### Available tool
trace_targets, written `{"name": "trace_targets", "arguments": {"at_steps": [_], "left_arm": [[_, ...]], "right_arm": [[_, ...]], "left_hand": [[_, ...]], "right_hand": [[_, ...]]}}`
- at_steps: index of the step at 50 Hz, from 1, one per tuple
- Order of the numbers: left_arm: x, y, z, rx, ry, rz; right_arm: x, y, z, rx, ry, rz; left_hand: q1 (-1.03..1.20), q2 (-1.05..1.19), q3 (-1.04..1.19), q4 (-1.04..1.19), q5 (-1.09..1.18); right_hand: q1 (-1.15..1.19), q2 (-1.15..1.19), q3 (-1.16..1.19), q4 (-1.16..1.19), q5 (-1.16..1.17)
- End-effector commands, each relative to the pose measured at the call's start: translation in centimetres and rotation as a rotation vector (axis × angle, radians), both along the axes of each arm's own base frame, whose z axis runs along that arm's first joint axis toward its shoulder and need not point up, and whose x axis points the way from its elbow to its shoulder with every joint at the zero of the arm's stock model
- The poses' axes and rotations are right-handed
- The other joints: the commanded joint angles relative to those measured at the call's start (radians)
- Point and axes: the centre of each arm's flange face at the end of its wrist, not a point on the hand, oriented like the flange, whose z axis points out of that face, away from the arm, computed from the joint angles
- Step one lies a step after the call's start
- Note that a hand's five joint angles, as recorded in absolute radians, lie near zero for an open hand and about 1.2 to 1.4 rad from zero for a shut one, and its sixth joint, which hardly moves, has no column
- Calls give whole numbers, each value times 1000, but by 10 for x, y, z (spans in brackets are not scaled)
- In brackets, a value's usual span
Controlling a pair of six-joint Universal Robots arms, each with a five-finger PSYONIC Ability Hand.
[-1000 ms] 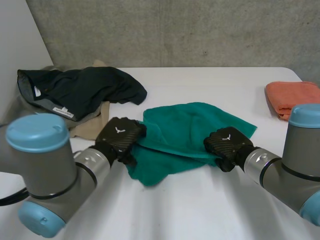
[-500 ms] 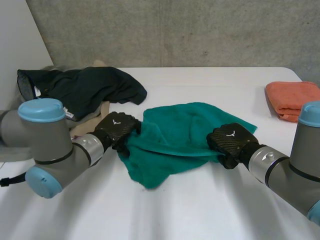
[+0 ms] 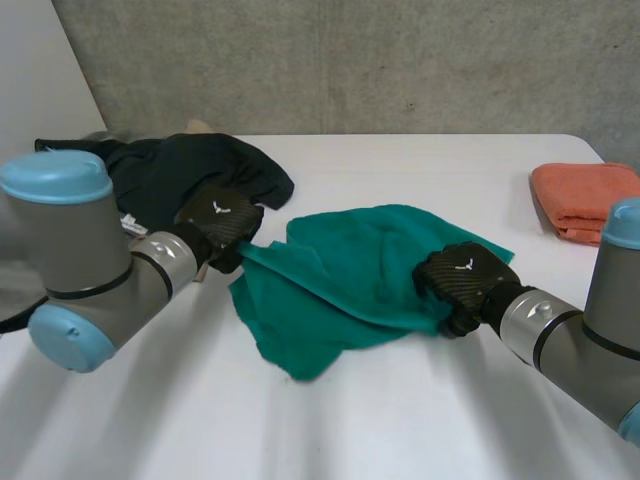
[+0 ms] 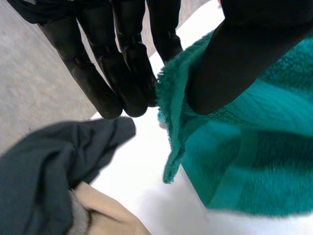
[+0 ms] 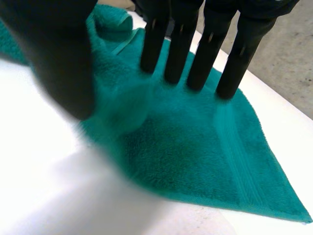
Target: Fold the laundry.
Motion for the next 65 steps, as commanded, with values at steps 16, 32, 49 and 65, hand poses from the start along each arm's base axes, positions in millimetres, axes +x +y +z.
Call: {"name": "trace_targets", "arguments": {"at_steps": [16,32,49,65], "left_arm": [[-7,106,155,-222,140,-110],[-10,170,228,-339,238,-186],[18,147,243,-434,272,-33],[68,37,139,-58,230,156]], "right_arm": [[-34,-21,10,399,-190,-299],[6,-44,-43,238,-337,-430],[-57,-120,28,-79,-331,-641],[-132,-86,175,-156,-62,-383]], "left_hand": [[235,203,208,204,229],[235,203,208,204,229],[235,203,208,204,229],[235,203,208,204,229]], "right_hand": [[-454,-459,-474,-496,-484],[-454,-459,-474,-496,-484],[768,763,748,726,738],[768,763,748,726,738]]}}
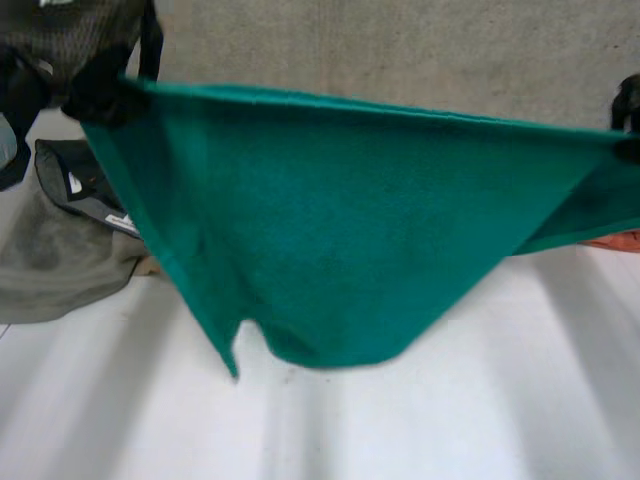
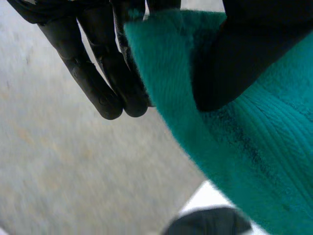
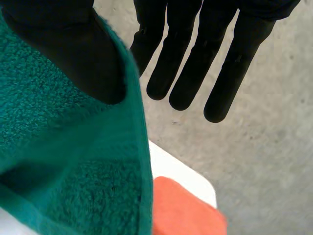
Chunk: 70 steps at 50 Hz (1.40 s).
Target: Fold the laundry.
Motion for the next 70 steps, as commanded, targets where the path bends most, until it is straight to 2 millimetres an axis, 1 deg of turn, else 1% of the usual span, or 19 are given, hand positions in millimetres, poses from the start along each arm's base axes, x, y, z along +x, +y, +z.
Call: {"name": "trace_targets", "arguments": {"at_steps": [1,6,9,11,14,16,18,19,21,23,24,30,34,41,46,50,60,65,70], "left_arm": [[9,-43,-66,264,38,-9],[1,-82,-116,377,13,16],[-5,-102,-134,386,4,17],[-18,-132,-139,297,6,-7],[-27,-160,-120,143,39,-11],[-30,-184,-87,-28,99,13],[-30,-192,-56,-155,156,35],[-30,-195,-24,-278,219,47],[-30,-195,2,-383,282,47],[-30,-188,31,-493,346,35],[-29,-187,36,-512,355,33],[-28,-178,37,-504,359,30],[-25,-176,10,-417,328,45],[-14,-157,-68,-169,245,66],[-5,-124,-130,34,178,52],[1,-92,-161,145,120,33],[23,2,-205,412,-231,-35],[37,40,-213,561,-472,-77],[41,55,-207,646,-609,-133]], "right_arm": [[-12,6,13,143,80,45],[-2,-6,-18,247,274,107],[10,-17,-34,257,367,127],[19,-35,-39,191,401,103],[21,-60,-28,38,404,36],[22,-81,-4,-143,364,-47],[19,-91,17,-270,305,-102],[18,-98,36,-387,225,-140],[16,-100,55,-488,134,-160],[14,-96,83,-614,15,-162],[13,-94,87,-630,-16,-158],[8,-86,85,-598,-57,-122],[10,-86,65,-520,-45,-90],[12,-80,-1,-245,-6,-33],[7,-60,-56,-29,74,17],[3,-31,-85,126,128,56],[-28,35,-125,473,390,152],[-46,66,-119,645,572,298],[-47,73,-111,686,626,381]], "left_hand": [[235,200,206,200,229],[235,200,206,200,229],[235,200,206,200,229],[235,200,206,200,229],[235,200,206,200,229],[235,200,206,200,229],[235,200,206,200,229],[235,200,206,200,229],[235,200,206,200,229],[235,200,206,200,229],[235,200,206,200,229],[235,200,206,200,229],[235,200,206,200,229],[235,200,206,200,229],[235,200,206,200,229],[235,200,206,200,229],[235,200,206,200,229],[235,200,206,200,229],[235,200,206,200,229]], "right_hand": [[257,216,206,197,233],[257,216,206,197,233],[257,216,206,197,233],[257,216,206,197,233],[257,216,206,197,233],[257,216,206,197,233],[257,216,206,197,233],[257,216,206,197,233],[257,216,206,197,233],[257,216,206,197,233],[257,216,206,197,233],[257,216,206,197,233],[257,216,206,197,233],[257,216,206,197,233],[257,216,206,197,233],[257,216,206,197,233],[257,216,206,197,233],[257,216,206,197,233],[257,216,206,197,233]]}}
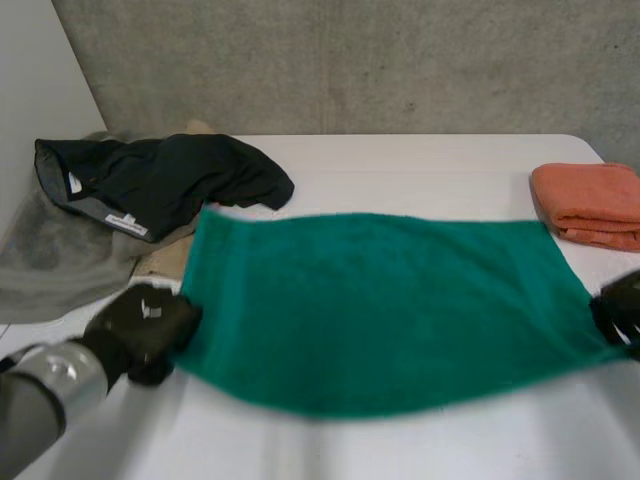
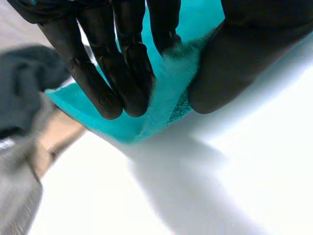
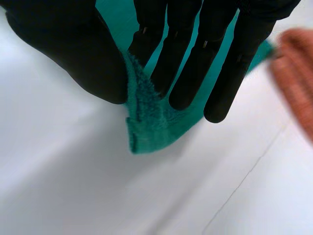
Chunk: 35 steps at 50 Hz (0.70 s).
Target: Fold the laundry.
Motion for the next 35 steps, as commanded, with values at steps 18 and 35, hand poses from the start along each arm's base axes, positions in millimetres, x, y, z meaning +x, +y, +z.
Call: {"name": "trace_targets", "arguments": {"at_steps": [18,35], "left_arm": [[-52,-141,21,-229,-21,130],[-104,-197,-15,-316,0,103]], "right_arm": [[34,-106,-27,-414,-136,-28],[79,-169,-81,-633,-126,-49]], "left_hand": [[235,197,202,200,229],[-986,-1024,-1019,-1022,-992]], "right_hand": [[257,216,204,196,205],[-965,-1005,-1018,-1026,-1016]]}}
